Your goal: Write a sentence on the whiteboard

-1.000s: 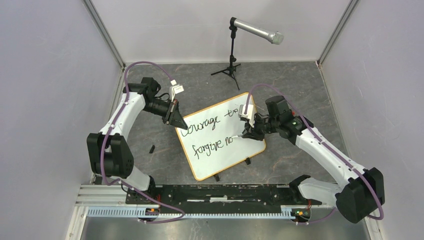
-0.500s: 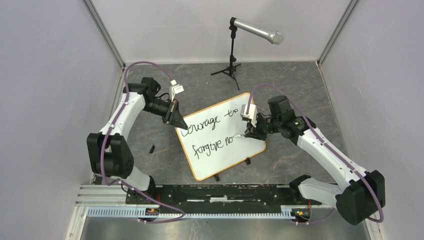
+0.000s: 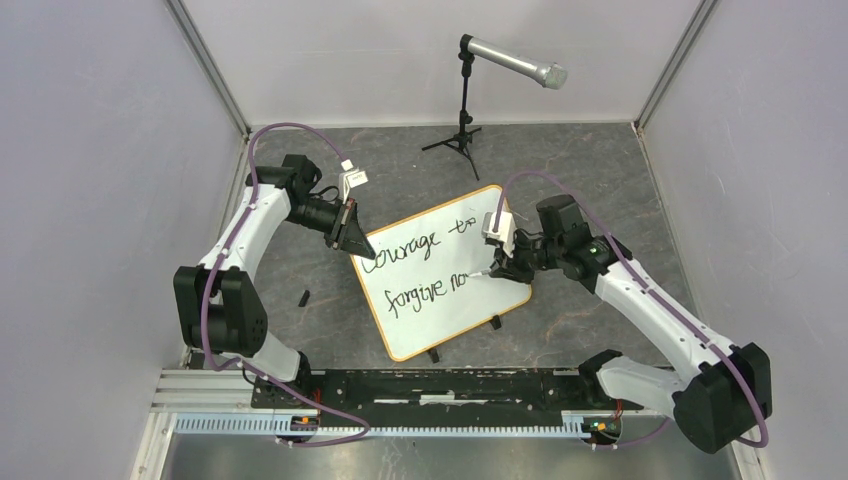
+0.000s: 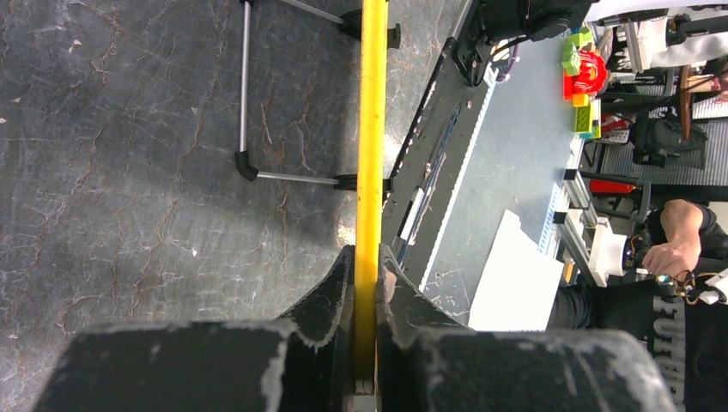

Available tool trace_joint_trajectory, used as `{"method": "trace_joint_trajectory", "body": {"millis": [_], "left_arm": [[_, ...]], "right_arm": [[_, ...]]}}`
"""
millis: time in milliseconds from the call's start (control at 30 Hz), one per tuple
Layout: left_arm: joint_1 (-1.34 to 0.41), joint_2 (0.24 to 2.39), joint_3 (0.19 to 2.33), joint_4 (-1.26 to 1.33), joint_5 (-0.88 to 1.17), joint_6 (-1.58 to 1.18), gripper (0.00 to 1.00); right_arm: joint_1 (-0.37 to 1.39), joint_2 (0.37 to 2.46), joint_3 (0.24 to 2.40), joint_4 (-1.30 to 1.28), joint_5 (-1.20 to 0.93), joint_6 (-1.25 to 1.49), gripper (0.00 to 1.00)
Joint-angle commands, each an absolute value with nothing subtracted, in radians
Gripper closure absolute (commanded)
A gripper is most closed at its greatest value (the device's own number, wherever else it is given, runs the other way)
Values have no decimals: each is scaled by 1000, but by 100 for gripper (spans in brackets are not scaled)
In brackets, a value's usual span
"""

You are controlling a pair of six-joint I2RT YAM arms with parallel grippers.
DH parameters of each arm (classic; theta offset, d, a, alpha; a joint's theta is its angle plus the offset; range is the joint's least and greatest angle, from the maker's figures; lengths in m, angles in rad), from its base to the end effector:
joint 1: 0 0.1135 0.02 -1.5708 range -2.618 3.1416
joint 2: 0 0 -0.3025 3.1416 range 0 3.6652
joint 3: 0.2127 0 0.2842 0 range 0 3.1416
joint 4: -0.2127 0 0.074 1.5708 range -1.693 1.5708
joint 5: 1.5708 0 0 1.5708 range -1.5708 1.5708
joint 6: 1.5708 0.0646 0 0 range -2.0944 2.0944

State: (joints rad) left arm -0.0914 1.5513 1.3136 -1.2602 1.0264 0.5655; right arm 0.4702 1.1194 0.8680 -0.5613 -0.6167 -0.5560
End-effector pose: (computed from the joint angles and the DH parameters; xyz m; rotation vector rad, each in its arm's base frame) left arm 0.2997 -0.0830 0.3017 0.8574 2.3561 -1.3517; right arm 0.2141 0.1507 0.2827 -1.3695 1.8422 0.6857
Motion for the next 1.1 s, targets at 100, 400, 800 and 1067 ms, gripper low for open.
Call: {"method": "trace_joint_trajectory", "body": {"millis": [100, 400, 800, 1067], "left_arm": [[-85, 1541, 1345, -1253, 951, 571, 98], [-84, 1543, 1350, -1253, 951, 570, 98], [-84, 1550, 1358, -1252, 949, 568, 98], [-85, 1544, 1355, -1252, 946, 568, 98]], "right_arm": [[465, 1092, 806, -549, -578, -572, 100], [461, 1118, 894, -552, -565, -571, 100], [454, 1130, 912, -558, -555, -581, 100], [452, 1091, 823, -561, -551, -591, 100]]}}
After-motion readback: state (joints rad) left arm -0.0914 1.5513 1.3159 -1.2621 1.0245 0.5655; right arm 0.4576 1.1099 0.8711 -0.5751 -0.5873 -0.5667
